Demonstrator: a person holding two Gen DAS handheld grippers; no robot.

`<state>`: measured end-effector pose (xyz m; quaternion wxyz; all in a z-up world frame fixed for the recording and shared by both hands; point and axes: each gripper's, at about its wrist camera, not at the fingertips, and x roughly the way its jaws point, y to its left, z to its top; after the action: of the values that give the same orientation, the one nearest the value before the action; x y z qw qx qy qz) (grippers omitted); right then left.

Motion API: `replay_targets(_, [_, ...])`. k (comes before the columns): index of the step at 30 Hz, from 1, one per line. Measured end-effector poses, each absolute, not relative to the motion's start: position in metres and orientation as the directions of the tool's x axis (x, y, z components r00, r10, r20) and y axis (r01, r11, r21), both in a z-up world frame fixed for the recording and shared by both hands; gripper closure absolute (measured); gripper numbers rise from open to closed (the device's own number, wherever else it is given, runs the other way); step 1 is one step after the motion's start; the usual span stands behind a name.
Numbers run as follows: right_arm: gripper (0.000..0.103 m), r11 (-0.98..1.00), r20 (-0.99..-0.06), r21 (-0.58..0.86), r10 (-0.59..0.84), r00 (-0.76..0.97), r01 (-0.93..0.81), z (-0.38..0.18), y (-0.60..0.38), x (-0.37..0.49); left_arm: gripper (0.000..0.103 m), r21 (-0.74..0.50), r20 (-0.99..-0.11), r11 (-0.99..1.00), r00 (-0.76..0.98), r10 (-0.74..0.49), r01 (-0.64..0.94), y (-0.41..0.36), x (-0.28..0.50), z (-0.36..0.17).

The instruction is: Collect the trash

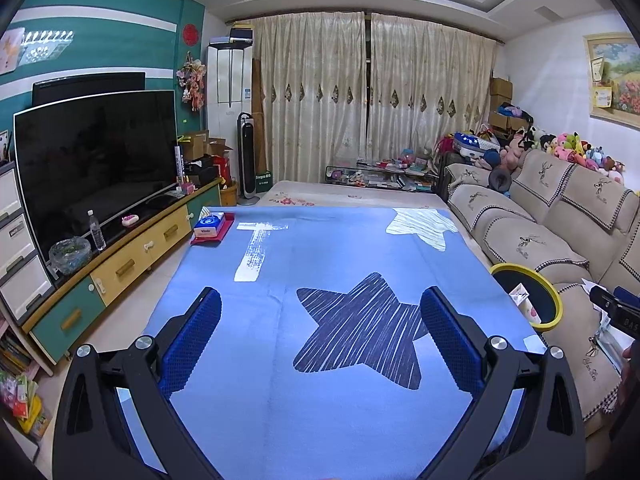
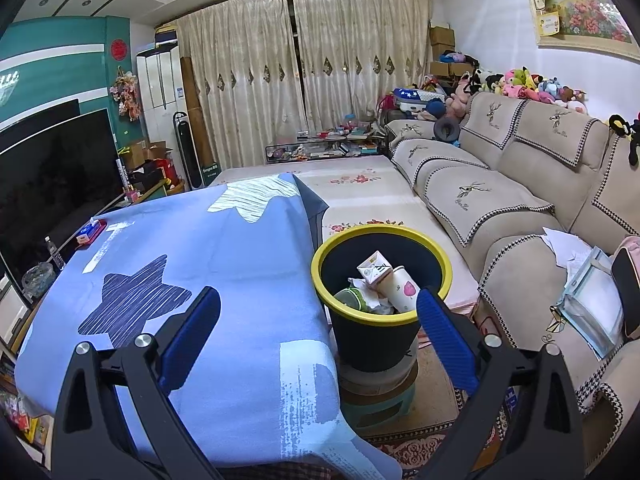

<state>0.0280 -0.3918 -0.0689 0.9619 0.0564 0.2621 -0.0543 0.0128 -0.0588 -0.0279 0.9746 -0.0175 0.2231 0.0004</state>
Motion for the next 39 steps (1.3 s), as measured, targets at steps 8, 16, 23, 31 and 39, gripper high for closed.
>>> replay_targets(8, [0.009,0.988,-0.518,0.083,-0.068,0.853,0.129,-0.0709,-0.3888,0.0294,0.005,-0.032,-0.444,0.999,0.896,-0.009,-0.006,-0.0599,0.0143,-0.0319])
replay_targets(16, [0.009,0.988,-0.518,0.083,-0.067,0.853,0.128,-0.0708,-0.3889,0.0297,0.005,-0.031,-0.447,1.000,0.894,-0.010,-0.004,-0.0601,0.0162,-0.0325])
replay_targets(23, [0.009,0.988,-0.520,0.089,-0.063,0.852,0.128,-0.0730,-0.3876,0.0308,0.005,-0.031,-0.452,1.000,0.892,-0.015,0.001,-0.0608,0.0166,-0.0340])
replay_targets(31, [0.009,0.988,-0.520,0.089,-0.064,0.852,0.128,-0.0730,-0.3877,0.0309,0.005,-0.027,-0.459,1.000,0.888,-0.020,0.008,-0.0632,0.0180,-0.0364])
replay_targets(39, [0.009,0.988,-0.521,0.089,-0.064,0.851,0.129,-0.0740,-0.3870,0.0314,0.005,-0.028,-0.459,1.000,0.888,-0.020,0.009,-0.0630,0.0182,-0.0361])
